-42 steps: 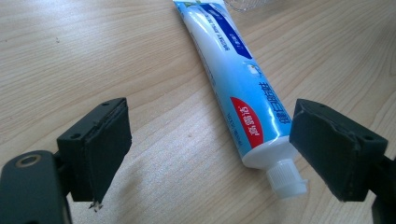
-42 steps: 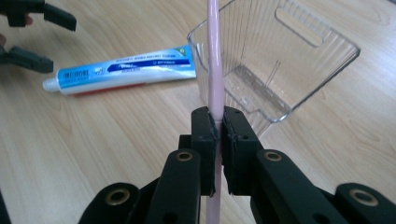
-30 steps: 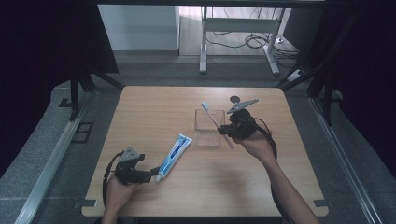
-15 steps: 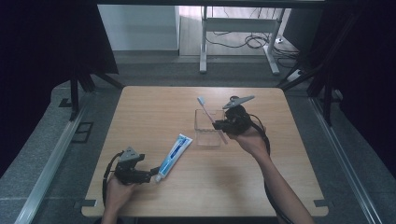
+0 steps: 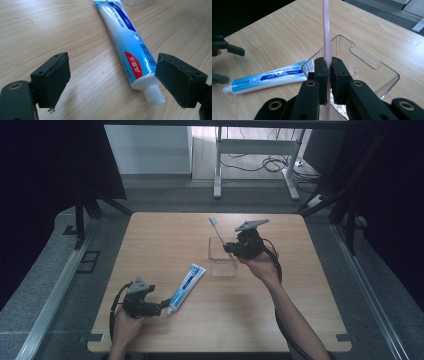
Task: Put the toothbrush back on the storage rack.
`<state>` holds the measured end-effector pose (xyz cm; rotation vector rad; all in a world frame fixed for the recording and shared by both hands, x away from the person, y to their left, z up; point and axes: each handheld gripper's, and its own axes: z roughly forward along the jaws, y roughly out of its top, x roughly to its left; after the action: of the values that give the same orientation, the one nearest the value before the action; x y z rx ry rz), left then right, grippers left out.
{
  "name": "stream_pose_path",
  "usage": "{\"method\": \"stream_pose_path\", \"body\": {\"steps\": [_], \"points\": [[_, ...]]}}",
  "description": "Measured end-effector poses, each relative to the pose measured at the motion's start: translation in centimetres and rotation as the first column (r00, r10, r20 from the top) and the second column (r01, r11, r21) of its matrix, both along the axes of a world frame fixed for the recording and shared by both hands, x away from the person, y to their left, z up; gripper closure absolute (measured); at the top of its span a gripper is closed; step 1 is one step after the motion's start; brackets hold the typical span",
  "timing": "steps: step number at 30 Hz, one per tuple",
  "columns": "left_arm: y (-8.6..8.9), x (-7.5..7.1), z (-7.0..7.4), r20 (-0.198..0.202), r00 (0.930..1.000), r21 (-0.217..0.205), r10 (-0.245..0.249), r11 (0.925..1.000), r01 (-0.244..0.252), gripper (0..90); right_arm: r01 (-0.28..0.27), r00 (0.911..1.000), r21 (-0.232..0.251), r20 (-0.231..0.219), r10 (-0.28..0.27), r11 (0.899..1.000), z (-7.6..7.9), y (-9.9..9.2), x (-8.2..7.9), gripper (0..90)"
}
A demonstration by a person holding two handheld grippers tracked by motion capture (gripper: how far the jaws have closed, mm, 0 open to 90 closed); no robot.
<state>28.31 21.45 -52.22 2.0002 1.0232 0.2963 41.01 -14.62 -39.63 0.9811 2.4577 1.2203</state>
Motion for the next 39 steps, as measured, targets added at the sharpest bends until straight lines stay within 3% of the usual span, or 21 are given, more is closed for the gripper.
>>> {"method": "stream_pose_path", "body": {"steps": [14, 23, 39], "points": [[0.0, 0.0, 0.0, 0.006, 1.0000, -0.003, 0.001, 1.0000, -0.001, 12.9, 0.020, 0.9985, 0.011, 0.051, -0.020, 1.000, 0.1, 0.6, 1.0, 84.6], [0.0, 0.0, 0.0, 0.006, 1.0000, -0.006, 0.002, 1.0000, -0.002, 13.0, 0.035, 0.9966, -0.022, 0.076, -0.033, 0.999, -1.0, 1.0, 2.0, 84.5], [0.0, 0.0, 0.0, 0.007, 1.0000, -0.004, -0.001, 1.0000, 0.001, 12.9, 0.050, 0.9976, -0.074, 0.051, -0.047, 0.996, -3.5, 1.5, 3.0, 84.5]]}}
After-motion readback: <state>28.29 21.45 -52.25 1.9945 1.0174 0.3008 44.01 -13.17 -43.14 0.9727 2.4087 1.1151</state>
